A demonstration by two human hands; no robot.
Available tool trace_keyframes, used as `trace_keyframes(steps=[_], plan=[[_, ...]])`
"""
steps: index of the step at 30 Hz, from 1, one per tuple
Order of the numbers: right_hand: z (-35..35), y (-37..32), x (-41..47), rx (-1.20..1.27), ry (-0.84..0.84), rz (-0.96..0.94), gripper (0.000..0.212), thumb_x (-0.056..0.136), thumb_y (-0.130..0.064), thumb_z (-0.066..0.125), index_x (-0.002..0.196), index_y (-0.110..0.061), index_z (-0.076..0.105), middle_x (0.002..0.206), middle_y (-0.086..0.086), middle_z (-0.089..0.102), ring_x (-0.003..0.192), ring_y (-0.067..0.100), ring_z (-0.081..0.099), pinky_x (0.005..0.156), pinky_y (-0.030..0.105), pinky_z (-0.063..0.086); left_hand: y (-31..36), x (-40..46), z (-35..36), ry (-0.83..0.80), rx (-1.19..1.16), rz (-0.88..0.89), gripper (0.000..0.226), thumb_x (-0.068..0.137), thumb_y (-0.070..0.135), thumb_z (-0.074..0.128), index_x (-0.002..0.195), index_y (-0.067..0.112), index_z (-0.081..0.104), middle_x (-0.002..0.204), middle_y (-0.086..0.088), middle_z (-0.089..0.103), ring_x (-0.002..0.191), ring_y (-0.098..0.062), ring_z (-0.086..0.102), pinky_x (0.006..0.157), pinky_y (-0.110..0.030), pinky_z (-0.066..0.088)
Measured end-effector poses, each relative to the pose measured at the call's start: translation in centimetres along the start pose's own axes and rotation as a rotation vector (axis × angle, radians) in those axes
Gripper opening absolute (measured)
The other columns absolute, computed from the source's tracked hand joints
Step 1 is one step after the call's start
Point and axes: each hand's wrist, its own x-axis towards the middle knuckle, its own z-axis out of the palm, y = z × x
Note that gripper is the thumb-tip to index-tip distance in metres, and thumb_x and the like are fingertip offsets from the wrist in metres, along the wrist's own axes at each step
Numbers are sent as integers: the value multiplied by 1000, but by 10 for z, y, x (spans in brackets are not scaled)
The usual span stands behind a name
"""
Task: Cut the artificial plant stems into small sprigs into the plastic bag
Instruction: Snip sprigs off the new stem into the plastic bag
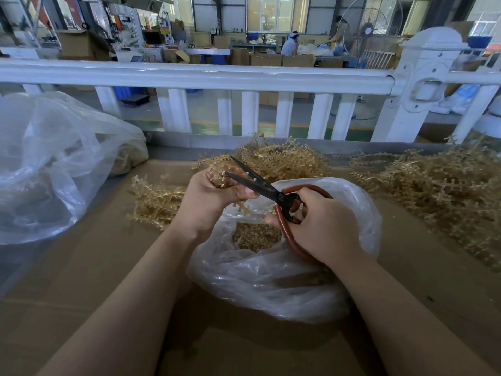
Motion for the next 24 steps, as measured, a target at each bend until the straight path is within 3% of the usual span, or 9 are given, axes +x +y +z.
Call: trace_keyframes(steps=[4,10,15,18,24], plan=[[0,-1,1,22,-3,-5,64,74,-82,50,91,-22,67,77,-14,67,66,6,59,60,29,55,0,0,-1,-21,-20,9,12,72,0,79,83,3,73,86,-16,73,82,-28,68,75,-36,55],[-1,-1,1,65,-25,10,73,70,-89,40,91,-24,66,77,-15,65,68,6,60,63,29,54,-2,1,-1,-29,-7,-3,13,77,-5,75,90,-6,70,90,-23,72,84,-29,70,79,-38,56],[1,0,0,35,-11,15,61,73,-83,52,86,-25,65,71,-16,61,64,4,56,59,24,51,-4,2,-1,-29,-18,-4,17,76,0,77,91,-3,71,92,-22,72,86,-31,70,83,-43,55],[0,1,0,39,-9,42,66,70,-89,46,83,-26,63,70,-14,63,64,4,58,61,27,53,-6,2,-1,-13,-96,-32,19,80,5,73,96,-5,69,97,-24,73,89,-34,73,89,-41,58],[0,3,0,39,-13,54,70,69,-90,44,85,-25,65,72,-12,65,67,5,60,63,30,55,-6,1,-1,24,-105,-17,29,84,12,66,97,-14,65,89,-22,74,83,-30,74,81,-33,58]])
